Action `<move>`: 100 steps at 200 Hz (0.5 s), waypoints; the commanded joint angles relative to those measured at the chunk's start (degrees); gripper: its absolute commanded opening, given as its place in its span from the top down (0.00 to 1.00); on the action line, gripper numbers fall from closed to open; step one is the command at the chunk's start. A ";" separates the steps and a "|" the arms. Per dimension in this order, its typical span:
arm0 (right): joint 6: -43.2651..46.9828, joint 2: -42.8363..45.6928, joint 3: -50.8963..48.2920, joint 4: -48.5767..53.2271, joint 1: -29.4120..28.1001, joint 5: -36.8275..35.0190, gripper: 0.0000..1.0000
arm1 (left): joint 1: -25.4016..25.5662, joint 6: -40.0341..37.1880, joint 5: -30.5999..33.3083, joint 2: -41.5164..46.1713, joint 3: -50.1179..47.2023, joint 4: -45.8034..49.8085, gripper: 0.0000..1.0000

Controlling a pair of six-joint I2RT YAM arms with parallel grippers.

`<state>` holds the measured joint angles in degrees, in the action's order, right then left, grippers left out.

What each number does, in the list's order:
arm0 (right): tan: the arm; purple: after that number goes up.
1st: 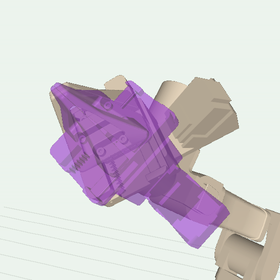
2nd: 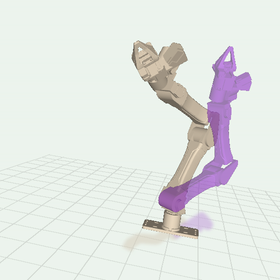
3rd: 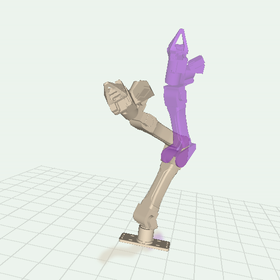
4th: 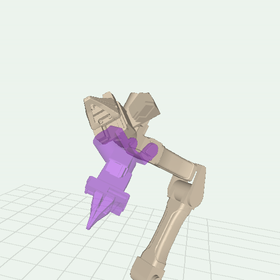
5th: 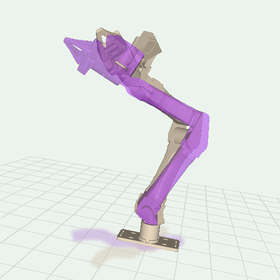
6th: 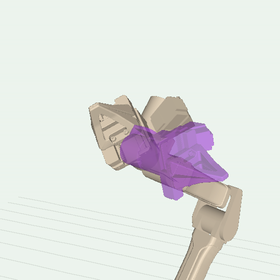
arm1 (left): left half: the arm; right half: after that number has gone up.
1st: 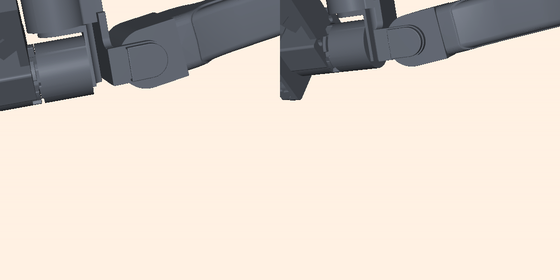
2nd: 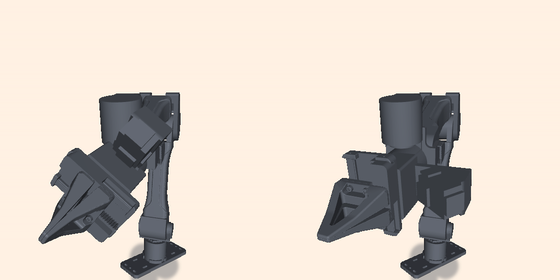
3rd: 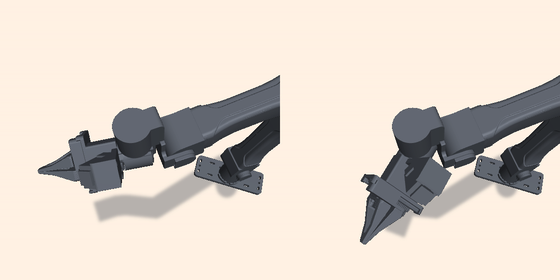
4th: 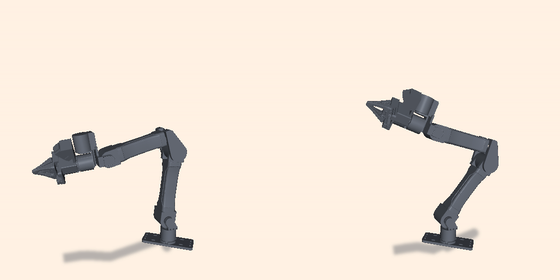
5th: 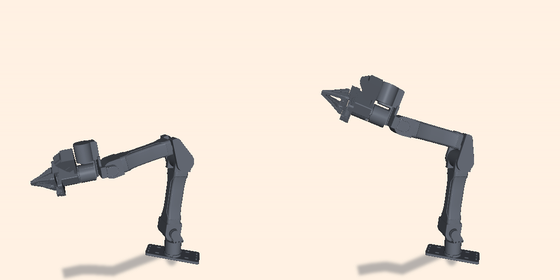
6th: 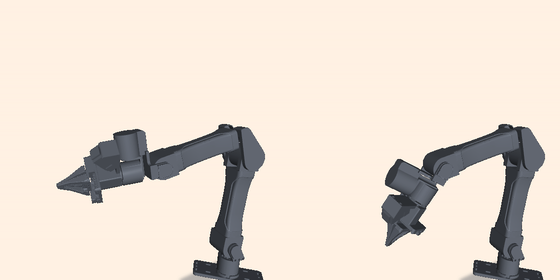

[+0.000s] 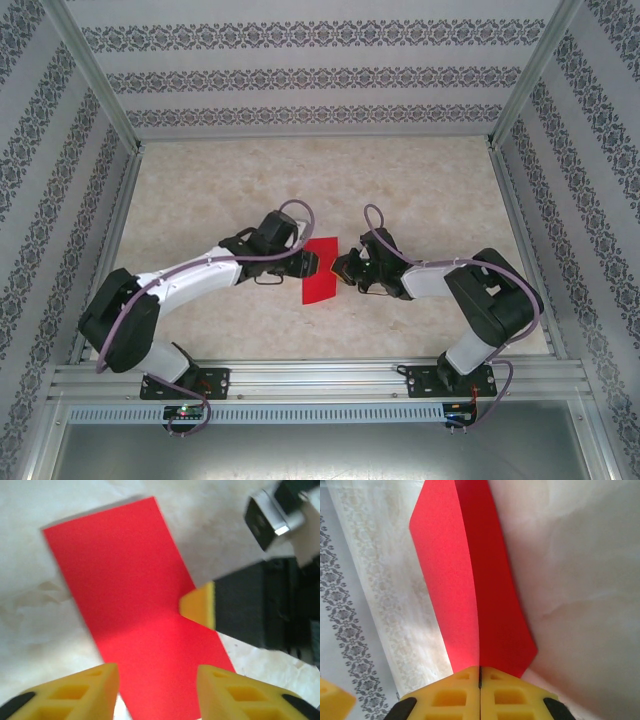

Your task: Fold a paper plane with a square sheet of paper (pick it up from the middle)

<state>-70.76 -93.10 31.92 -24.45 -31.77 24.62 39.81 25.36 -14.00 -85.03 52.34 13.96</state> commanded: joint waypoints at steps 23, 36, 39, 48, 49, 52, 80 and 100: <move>-0.66 0.88 0.62 1.19 0.38 -0.92 0.85 | 8.78 -7.54 7.58 1.41 -1.50 3.56 0.45; -0.23 0.65 0.86 1.30 0.72 -0.27 0.81 | 11.43 -8.80 8.91 0.20 -0.29 4.72 0.44; -0.11 0.56 0.94 1.30 0.78 -0.08 0.80 | 12.02 -9.10 9.32 -0.32 0.11 4.98 0.43; 0.23 0.30 1.27 1.25 1.09 0.78 0.80 | 13.61 -10.19 10.40 -1.73 1.31 6.12 0.42; 0.30 0.25 1.29 1.25 1.09 0.82 0.80 | 13.84 -10.31 10.58 -1.90 1.47 6.19 0.42; 0.35 0.21 1.38 1.24 1.17 1.06 0.80 | 14.41 -10.67 11.01 -2.42 1.88 6.62 0.42; 0.97 0.55 1.56 1.08 1.66 2.02 0.80 | 18.27 -13.41 14.38 -6.96 5.56 10.42 0.39; 1.63 0.48 2.08 1.16 2.23 3.70 0.81 | 20.82 -14.67 17.33 -9.58 7.68 12.50 0.38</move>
<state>-70.87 -92.88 32.18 -23.57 -30.46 25.82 57.91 14.70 -2.22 -92.03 56.95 21.04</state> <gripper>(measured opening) 0.197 0.612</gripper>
